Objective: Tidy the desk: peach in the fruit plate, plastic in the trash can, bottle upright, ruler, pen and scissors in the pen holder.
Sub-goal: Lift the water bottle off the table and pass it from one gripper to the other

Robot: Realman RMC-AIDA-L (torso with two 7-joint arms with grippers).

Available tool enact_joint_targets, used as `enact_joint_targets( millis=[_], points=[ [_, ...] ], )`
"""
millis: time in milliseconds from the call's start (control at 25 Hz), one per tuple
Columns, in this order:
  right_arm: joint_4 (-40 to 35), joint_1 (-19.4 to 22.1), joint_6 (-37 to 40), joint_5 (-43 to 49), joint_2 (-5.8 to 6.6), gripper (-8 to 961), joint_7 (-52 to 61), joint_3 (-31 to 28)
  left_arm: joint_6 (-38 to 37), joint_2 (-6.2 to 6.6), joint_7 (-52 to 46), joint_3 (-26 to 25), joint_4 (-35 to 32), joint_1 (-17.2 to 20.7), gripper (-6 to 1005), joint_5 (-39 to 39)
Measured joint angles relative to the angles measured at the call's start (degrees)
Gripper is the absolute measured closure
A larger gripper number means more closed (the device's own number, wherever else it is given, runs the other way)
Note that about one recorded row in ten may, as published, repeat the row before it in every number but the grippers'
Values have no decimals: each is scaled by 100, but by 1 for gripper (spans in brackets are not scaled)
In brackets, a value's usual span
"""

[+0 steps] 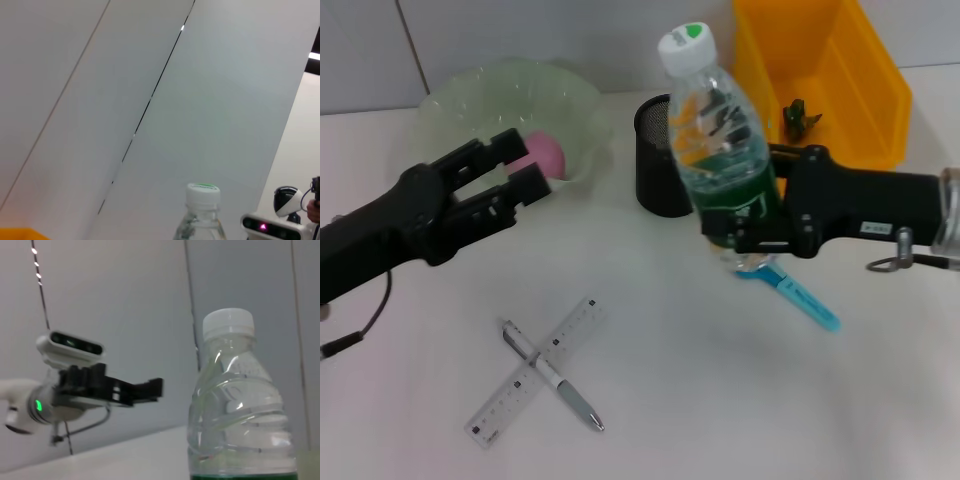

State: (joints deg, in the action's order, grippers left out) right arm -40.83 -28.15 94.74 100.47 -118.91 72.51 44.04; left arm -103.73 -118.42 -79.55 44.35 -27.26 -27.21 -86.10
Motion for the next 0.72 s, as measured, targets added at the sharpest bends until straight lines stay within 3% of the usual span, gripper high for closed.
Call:
enact_joint_targets(
  millis=[440,720],
  points=[
    [1277,-609,128,-67,-19,169,-669,8,96,-22,421,-4,543,-341,203,155],
    [1554,-769,57,-68,-30,167,-810,148,100,-32,528,1,631,-412,203,199]
  ],
)
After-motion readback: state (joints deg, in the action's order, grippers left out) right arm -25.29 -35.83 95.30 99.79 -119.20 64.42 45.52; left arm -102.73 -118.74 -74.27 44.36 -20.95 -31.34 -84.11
